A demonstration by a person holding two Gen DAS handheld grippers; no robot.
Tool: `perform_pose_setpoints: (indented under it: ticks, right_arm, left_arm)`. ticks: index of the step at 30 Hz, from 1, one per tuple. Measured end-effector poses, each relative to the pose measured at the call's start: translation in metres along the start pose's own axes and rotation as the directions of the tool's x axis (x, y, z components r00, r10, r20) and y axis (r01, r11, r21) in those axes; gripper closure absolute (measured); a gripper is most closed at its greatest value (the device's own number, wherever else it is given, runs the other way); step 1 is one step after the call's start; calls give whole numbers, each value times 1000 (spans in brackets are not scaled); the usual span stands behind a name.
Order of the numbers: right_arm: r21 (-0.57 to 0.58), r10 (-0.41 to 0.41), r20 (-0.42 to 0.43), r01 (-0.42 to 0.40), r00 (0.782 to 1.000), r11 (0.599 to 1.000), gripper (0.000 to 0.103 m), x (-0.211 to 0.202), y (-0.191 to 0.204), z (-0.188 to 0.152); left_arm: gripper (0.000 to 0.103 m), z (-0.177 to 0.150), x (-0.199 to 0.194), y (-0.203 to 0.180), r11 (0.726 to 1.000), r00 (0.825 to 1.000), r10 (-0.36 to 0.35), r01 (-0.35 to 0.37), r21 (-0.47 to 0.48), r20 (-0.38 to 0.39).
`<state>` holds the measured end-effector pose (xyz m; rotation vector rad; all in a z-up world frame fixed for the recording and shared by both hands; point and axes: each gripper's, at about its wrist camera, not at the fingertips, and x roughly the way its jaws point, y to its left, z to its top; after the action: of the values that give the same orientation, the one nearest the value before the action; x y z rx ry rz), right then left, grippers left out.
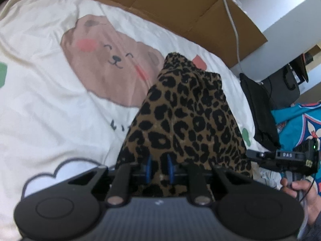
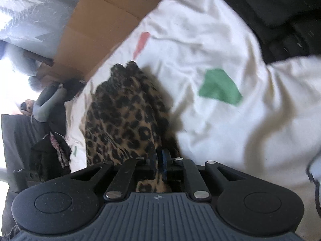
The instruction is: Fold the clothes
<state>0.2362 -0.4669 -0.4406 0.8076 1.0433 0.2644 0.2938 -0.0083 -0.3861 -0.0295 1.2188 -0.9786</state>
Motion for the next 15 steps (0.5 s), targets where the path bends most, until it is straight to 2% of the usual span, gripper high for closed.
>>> perform_pose_setpoints:
  ticks: [1, 5, 11, 12, 13, 15]
  right_arm:
    - [-10, -1, -2, 1, 1000, 1000, 85, 3, 2, 3]
    - [-6, 6, -23, -6, 1000, 1000, 85, 21, 4, 16]
    - [29, 26, -8, -25, 1000, 999, 85, 36, 2, 36]
    - [27, 30, -13, -29, 999, 999, 90, 38, 4, 38]
    - [14, 30, -20, -29, 999, 999, 103, 40, 7, 41]
    - [-11, -1, -15, 1, 1000, 1000, 103, 40, 9, 42]
  left_arm:
    - [86, 3, 1, -1, 1000, 1000, -1, 1, 8, 3]
    - [86, 15, 7, -4, 999, 1000, -3, 3, 32, 15]
    - [86, 33, 19, -7, 999, 999, -26, 25, 44, 26]
    - [86, 35, 21, -9, 998, 999, -28, 26, 49, 27]
    - [86, 37, 23, -10, 998, 999, -30, 29, 52, 27]
    - [86, 41, 26, -12, 998, 999, -38, 36, 57, 28]
